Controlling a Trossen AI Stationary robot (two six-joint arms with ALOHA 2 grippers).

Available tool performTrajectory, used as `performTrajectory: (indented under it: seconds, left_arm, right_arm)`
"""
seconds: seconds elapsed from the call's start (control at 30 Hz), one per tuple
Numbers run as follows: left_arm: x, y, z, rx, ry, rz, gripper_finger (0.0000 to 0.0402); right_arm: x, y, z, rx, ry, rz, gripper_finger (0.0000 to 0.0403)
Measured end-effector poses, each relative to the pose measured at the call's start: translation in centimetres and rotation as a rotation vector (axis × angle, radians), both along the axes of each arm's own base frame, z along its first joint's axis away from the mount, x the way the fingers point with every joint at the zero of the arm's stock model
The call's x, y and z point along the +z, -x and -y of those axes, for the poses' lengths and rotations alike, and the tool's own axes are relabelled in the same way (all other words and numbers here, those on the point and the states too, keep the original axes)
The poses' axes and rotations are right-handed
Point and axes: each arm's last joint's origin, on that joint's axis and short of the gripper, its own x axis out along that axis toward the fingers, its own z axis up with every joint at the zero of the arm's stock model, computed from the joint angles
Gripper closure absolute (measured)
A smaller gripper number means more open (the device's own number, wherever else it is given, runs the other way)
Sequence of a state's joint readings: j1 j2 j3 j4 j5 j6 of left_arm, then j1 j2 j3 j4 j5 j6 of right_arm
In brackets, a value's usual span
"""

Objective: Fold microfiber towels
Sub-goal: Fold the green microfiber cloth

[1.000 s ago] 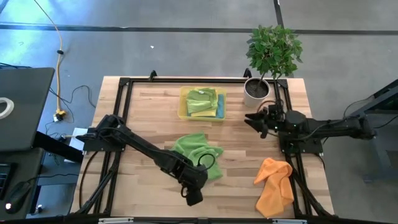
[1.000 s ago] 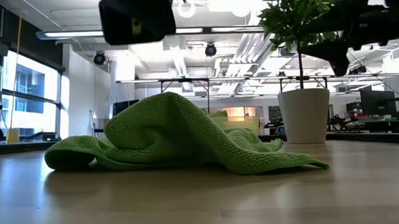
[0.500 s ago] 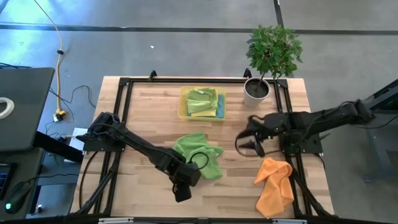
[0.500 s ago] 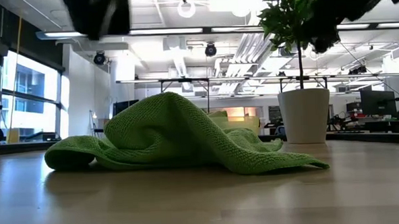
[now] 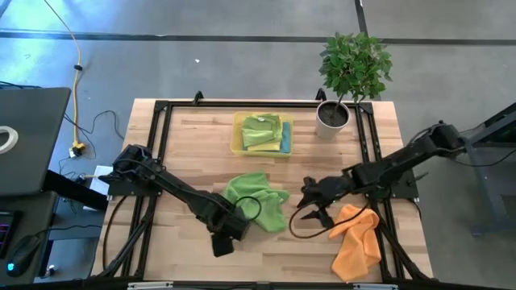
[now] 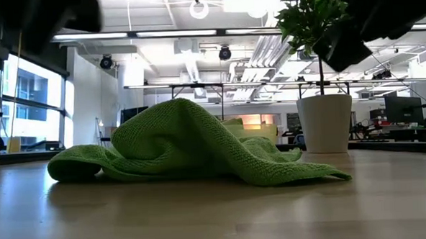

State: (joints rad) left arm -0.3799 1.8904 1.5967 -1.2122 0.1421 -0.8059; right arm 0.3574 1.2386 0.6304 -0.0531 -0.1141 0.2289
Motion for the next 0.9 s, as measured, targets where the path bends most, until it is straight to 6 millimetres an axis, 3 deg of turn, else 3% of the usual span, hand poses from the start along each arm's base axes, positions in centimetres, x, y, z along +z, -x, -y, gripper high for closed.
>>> performTrajectory:
  seconds: [0.2, 0.57, 0.9]
  left_arm:
    - [0.1, 2.4, 0.3, -0.049, -0.084, -0.198, 0.0267]
    - [0.2, 4.0, 1.8, -0.145, -0.112, -0.264, 0.0267]
    - [0.2, 4.5, 2.7, -0.209, -0.118, -0.259, 0.0267]
  right_arm:
    - [-2.5, -2.4, -1.8, 0.072, 0.010, 0.066, 0.0204]
    - [-6.4, -5.5, -3.4, 0.070, 0.004, 0.045, 0.0204]
    - [-9.4, -8.3, -4.6, 0.035, 0.273, -0.072, 0.0204]
